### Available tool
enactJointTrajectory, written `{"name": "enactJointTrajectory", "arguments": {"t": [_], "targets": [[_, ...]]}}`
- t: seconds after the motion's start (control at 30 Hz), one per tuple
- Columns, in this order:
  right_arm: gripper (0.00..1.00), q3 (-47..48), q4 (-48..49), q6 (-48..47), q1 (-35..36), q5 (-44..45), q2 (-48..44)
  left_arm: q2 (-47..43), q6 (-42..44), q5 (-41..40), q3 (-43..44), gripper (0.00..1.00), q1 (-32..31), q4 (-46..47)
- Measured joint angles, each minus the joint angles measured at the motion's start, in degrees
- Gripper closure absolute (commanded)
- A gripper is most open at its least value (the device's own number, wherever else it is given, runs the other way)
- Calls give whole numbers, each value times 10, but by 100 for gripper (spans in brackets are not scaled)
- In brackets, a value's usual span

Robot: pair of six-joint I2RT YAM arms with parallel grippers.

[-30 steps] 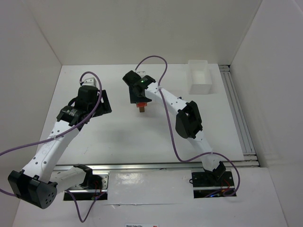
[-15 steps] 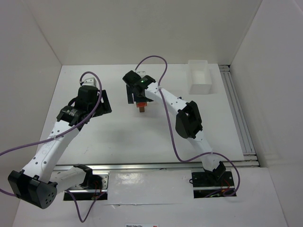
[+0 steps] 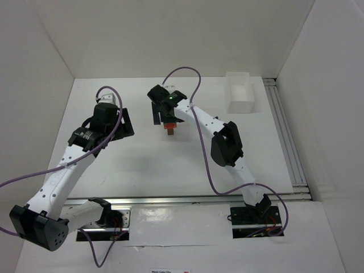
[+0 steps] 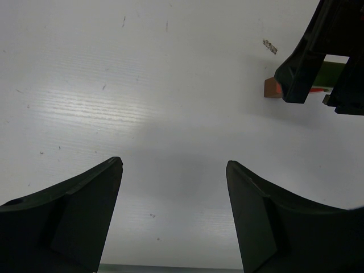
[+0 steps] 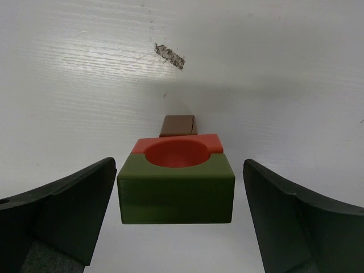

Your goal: Build the wood block tower

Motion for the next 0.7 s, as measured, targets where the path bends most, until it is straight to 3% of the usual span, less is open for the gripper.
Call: {"name": "enactJointTrajectory", "arguments": {"t": [0.43, 0.7], "targets": [[0, 20, 0, -17, 4, 7, -11, 0, 0, 0, 0, 14, 0, 0], [0, -5, 16, -28, 5, 59, -126, 0, 0, -2, 0, 14, 0, -4]]}}
